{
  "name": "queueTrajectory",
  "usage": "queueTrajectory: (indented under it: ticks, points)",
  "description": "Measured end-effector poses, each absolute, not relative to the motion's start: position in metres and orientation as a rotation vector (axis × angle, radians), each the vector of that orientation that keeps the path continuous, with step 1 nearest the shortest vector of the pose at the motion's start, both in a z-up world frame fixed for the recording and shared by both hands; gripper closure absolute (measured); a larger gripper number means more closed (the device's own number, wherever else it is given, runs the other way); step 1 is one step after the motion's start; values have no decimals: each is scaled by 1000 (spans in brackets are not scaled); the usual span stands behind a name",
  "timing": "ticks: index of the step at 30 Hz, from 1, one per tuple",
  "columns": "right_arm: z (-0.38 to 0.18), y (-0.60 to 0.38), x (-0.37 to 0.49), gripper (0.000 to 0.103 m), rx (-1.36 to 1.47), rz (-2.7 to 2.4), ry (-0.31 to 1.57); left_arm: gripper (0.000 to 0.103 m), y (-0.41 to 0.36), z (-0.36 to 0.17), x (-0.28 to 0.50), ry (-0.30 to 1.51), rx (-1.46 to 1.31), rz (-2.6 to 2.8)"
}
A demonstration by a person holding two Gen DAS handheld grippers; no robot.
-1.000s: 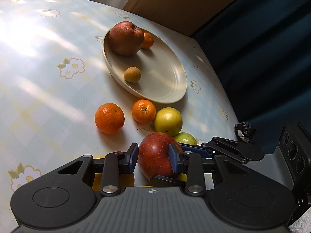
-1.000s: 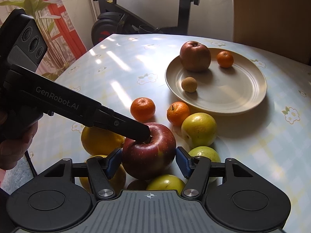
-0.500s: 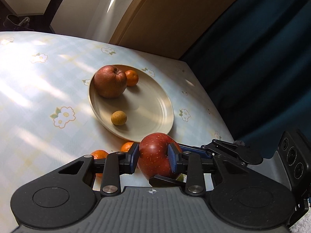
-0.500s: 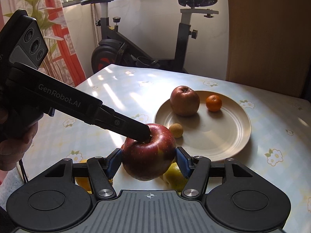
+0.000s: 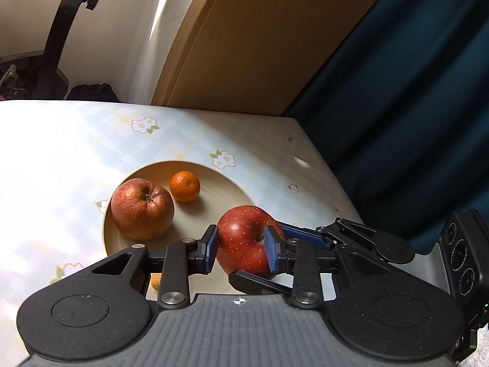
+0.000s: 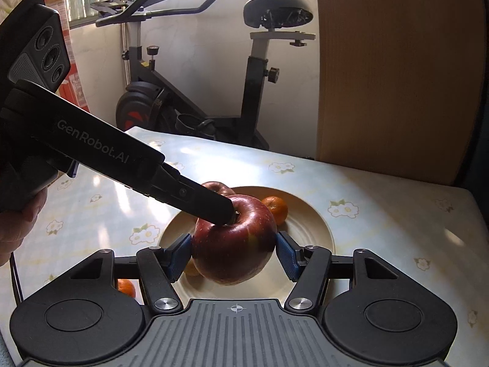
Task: Organize fruits
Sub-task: 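Carry the red apple onto the cream plate with both grippers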
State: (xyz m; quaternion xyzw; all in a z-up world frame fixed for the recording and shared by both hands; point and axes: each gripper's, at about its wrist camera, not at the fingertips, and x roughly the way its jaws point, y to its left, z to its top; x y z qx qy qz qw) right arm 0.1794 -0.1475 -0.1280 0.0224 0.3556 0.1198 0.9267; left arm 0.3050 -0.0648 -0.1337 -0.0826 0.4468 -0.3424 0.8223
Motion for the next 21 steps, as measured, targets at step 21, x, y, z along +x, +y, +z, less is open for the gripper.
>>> queueTrajectory:
  ticks: [21]
  points:
    - [-174, -175, 225, 47, 82, 261, 738, 69, -104, -163, 379, 1009, -112, -644]
